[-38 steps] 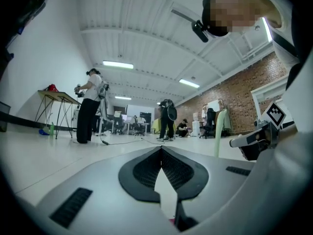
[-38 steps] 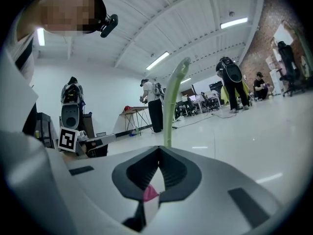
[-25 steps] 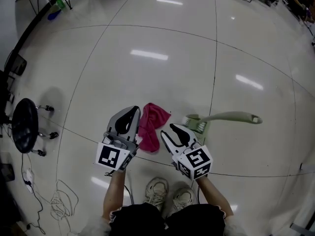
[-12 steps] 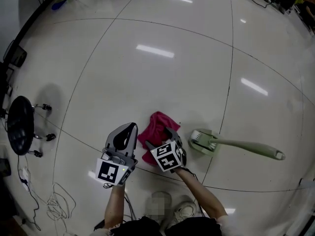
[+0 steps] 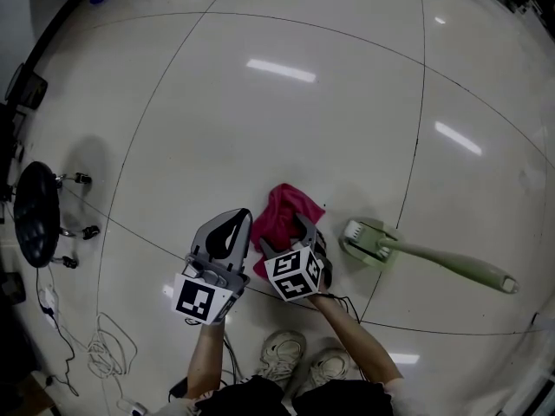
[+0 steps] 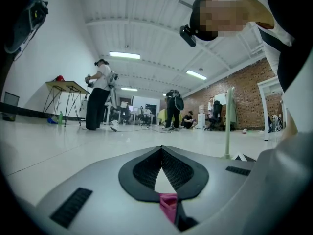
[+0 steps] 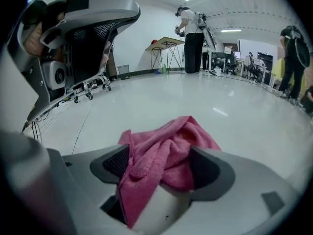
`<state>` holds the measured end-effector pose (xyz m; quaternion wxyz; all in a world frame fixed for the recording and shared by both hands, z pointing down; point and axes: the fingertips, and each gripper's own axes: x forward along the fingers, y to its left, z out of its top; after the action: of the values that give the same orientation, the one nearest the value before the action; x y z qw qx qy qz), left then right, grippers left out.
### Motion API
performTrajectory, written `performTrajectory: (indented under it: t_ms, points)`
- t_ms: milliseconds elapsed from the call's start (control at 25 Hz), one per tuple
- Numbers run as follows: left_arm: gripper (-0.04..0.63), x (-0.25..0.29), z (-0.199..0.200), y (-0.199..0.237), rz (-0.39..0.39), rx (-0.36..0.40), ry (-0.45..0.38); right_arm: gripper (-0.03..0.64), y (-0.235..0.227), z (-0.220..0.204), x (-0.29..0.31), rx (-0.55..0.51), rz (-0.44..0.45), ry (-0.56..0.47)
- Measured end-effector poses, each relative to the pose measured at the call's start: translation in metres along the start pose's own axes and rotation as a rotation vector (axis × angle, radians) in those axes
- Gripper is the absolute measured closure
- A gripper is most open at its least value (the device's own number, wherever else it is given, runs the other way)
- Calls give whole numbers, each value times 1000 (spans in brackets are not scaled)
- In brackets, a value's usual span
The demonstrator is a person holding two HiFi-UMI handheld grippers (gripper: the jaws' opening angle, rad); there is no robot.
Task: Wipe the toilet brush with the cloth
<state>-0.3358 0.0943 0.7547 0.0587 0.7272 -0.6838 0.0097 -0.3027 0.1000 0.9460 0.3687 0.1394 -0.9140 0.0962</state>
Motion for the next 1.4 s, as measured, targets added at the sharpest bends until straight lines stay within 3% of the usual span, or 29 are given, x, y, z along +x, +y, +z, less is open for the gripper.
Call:
performTrajectory:
  t_ms: [80, 240, 360, 640, 800, 1080, 1240, 1400]
  points:
    - [594, 0, 3, -5, -6, 5, -3, 242, 1, -1, -3, -4, 11, 4]
    - [594, -1, 11, -14, -24, 16, -5, 485, 8, -2, -8, -8, 60, 18]
    - [594, -3, 16, -20, -33, 25, -13, 517, 11, 1, -13, 6, 121, -10]
    - [594, -2, 38, -38, -63, 40, -52, 522, 7, 37, -124, 81, 118, -322]
    - [594, 13, 50, -68, -132, 40, -92, 522, 2, 20, -192, 137, 120, -408]
    - [594, 39, 35, -134, -295, 42, -86, 522, -9, -41, -226, 197, 54, -363]
    - [594, 74, 20, -147, -376, 65, -78, 522, -10, -68, -215, 230, 27, -305]
    - [594, 119, -8, -162, -509, 84, -32, 522, -18, -82, -199, 255, 16, -268]
